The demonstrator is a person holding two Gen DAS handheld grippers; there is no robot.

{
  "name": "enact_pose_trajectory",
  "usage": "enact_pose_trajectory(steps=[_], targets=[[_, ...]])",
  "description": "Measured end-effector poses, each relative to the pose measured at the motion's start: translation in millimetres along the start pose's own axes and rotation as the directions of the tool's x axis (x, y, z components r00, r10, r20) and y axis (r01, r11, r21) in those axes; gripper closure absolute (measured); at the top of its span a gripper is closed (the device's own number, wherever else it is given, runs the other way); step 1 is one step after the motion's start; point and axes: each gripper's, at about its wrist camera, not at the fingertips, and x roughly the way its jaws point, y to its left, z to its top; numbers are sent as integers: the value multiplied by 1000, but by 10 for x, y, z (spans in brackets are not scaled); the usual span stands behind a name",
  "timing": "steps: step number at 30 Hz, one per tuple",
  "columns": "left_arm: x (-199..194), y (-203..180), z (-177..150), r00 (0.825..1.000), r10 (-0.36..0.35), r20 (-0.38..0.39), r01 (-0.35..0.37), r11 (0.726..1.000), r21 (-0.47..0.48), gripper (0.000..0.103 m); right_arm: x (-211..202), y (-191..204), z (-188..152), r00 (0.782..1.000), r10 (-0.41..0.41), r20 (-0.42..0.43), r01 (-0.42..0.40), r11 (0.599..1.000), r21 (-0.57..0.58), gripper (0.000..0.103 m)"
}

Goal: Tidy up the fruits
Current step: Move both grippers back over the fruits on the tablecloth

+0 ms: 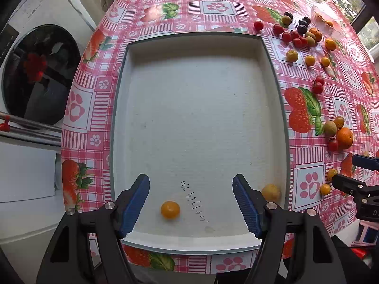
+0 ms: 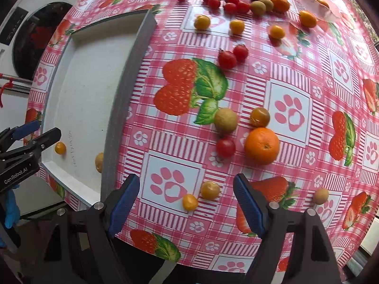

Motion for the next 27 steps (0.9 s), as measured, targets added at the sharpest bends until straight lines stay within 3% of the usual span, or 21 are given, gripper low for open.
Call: enact_pose_trajectory(steps=[7,14,27], targets=[[-149,-790,184,995,-94,36,86,980,179,29,-27,-771,-391,999,-41,-19,45,975,216,19],[12,-1453,290,991,-130,-5,125,942,310,29,-70,-1375,-683,999,-49,-19,53,925,377,19],[341,-1825,515,987,-146,-71,161,945,286,29,-113,-2114,-984,997,-77,13,61,879,473,19]])
